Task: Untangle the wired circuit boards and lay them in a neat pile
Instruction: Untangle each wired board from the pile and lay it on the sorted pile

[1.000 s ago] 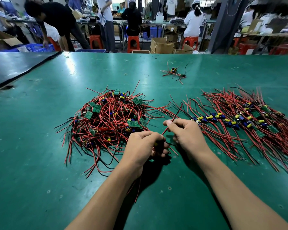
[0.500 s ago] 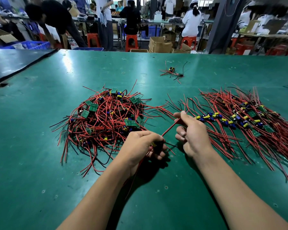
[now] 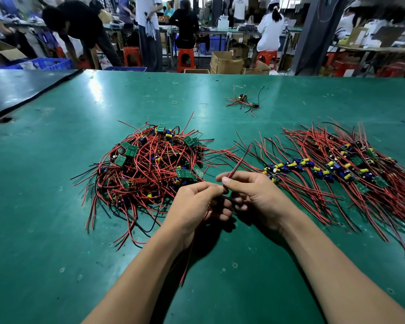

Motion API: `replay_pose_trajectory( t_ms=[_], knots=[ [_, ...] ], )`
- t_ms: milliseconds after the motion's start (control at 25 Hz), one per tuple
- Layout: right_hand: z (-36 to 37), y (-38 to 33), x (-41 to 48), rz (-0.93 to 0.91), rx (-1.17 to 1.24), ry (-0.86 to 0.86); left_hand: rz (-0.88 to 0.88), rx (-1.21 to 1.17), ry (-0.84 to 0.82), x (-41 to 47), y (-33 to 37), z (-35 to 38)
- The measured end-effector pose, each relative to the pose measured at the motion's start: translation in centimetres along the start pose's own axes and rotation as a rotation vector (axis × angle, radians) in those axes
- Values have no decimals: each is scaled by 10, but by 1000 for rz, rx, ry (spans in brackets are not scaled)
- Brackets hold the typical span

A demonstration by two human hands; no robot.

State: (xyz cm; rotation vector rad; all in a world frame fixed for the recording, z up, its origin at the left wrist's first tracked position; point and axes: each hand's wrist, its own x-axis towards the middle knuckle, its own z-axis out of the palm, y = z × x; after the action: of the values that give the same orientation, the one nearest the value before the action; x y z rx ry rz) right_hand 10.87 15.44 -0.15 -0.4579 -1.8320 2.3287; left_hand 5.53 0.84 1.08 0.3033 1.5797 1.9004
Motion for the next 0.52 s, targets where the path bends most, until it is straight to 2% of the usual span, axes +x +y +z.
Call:
replay_pose_trajectory(
  t_ms=[240,520],
  knots=[
    [-2,2,4,-16,-46,99,24,44,0,-2,-1,3],
    [-5,-3,10,-109,82,326,9,115,-61,-3,0,4]
  ],
)
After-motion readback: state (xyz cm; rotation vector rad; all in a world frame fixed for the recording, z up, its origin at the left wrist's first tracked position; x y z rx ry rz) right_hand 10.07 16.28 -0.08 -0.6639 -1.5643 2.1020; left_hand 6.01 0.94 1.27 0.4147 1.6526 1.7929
